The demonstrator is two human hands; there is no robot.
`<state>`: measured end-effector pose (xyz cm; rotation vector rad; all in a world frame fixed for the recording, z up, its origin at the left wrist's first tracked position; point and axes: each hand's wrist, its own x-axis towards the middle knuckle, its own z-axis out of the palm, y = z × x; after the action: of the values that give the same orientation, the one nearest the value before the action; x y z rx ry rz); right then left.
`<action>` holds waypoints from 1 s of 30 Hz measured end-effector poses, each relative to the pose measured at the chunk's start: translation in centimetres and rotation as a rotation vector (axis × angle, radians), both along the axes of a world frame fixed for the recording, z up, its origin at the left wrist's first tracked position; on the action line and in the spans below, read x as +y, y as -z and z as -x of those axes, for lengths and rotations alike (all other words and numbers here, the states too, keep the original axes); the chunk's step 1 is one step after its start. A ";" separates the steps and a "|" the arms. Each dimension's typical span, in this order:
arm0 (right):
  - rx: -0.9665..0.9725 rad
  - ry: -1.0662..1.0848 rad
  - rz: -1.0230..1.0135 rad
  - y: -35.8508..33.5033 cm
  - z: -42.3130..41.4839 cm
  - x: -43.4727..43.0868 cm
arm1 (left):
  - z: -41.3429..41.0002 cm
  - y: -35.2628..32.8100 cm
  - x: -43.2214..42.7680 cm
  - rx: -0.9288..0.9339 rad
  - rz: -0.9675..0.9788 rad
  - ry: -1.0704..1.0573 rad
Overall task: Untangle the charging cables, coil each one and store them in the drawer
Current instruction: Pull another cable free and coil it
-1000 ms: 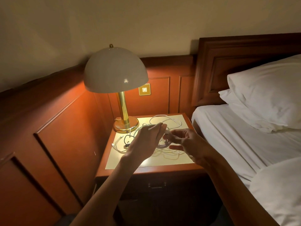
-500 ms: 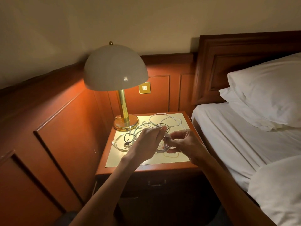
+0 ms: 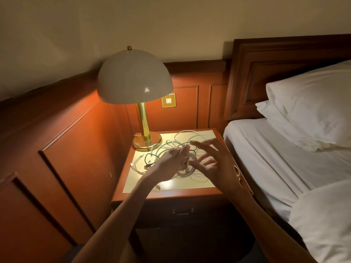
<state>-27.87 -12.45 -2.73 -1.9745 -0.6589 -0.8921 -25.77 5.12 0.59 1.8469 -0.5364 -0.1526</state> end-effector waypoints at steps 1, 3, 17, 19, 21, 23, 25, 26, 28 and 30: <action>-0.113 0.019 0.148 0.3 -0.1 -0.2 | -0.2 0.2 0.0 0.032 0.010 0.009; -0.240 0.054 0.343 1.1 -0.3 -0.5 | -0.4 0.4 0.2 0.076 0.027 0.038; -0.031 0.110 -0.226 -0.1 1.4 2.3 | -0.8 -0.5 0.5 0.013 0.044 -0.092; -0.070 0.188 -0.054 -0.3 1.7 1.9 | -0.9 -0.2 0.7 -0.017 0.025 -0.121; -0.054 0.266 0.101 -0.5 1.7 1.7 | -0.8 -0.2 0.8 -0.023 0.015 -0.123; -0.050 0.300 0.198 -0.4 1.6 1.5 | -0.7 -0.1 0.9 0.041 0.083 -0.082; -0.084 0.285 0.260 -0.1 1.5 0.9 | -0.7 -0.2 0.9 0.100 0.123 -0.041; -0.137 0.274 0.297 0.0 1.3 0.4 | -0.7 -0.3 1.0 0.122 0.125 -0.016; -0.269 0.267 0.389 0.3 1.4 -0.5 | -0.5 -1.0 1.3 0.151 0.102 0.041; -0.372 0.282 0.468 0.1 1.6 -1.1 | -0.3 -2.0 1.6 0.155 0.009 0.086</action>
<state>-29.43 -13.54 -2.83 -2.3796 -0.8734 -1.4002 -25.46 6.73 2.60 1.7872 -0.5073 -0.3471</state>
